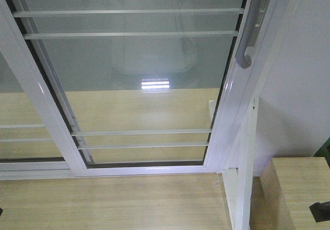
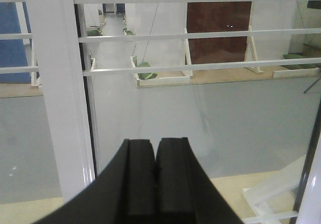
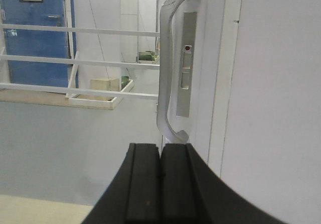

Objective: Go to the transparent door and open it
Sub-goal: 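Stop the base in front of the door near its silver handle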

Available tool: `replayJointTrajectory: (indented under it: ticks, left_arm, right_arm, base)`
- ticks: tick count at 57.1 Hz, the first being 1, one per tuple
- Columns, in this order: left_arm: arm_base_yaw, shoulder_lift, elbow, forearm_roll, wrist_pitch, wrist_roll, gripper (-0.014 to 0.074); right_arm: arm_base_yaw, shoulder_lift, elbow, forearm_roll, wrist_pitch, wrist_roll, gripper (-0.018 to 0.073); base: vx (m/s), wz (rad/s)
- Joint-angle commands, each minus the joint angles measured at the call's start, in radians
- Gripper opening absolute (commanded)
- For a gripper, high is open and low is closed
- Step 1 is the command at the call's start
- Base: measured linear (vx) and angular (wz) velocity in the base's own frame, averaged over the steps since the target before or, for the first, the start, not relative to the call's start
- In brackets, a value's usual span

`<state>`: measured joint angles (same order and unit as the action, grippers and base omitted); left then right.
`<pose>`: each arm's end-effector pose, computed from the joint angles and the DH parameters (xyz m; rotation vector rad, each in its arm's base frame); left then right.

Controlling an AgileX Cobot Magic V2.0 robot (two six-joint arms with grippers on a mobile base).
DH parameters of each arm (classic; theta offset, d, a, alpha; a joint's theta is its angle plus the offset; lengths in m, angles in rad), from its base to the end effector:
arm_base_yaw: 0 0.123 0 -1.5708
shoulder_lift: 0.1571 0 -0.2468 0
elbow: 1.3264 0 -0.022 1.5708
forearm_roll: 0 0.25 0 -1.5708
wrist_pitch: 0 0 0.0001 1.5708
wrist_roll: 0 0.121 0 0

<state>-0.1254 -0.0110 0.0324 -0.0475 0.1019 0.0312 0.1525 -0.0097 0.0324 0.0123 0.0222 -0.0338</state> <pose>0.1237 -0.0162 0.1929 0.0916 1.6052 -0.1135 0.1234 0.0190 0.2024 -0.1331 1.5235 0.1046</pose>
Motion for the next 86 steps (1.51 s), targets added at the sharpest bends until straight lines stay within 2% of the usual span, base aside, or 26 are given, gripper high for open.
replayJointTrajectory:
  ticks: [1, 70, 82, 86]
  left_arm:
    - [-0.002, -0.013, 0.014, -0.01, -0.083, -0.002, -0.0006]
    - [-0.002, -0.013, 0.013, -0.01, -0.084, -0.002, -0.0006]
    - [-0.001, -0.013, 0.013, -0.01, -0.249, 0.008, -0.0006]
    - [-0.001, -0.013, 0.007, -0.01, -0.266, 0.017, -0.0006]
  right_arm:
    - [-0.004, 0.014, 0.001, -0.002, -0.078, -0.003, -0.0009]
    - [-0.004, 0.014, 0.001, -0.001, -0.104, 0.0, -0.0009]
    - [-0.004, 0.014, 0.001, -0.002, -0.106, -0.003, -0.0009]
    - [-0.004, 0.014, -0.003, -0.002, -0.117, -0.003, -0.0009]
  base:
    - [0.0, 0.0]
    - [0.0, 0.0]
    - [0.0, 0.0]
    - [0.0, 0.0]
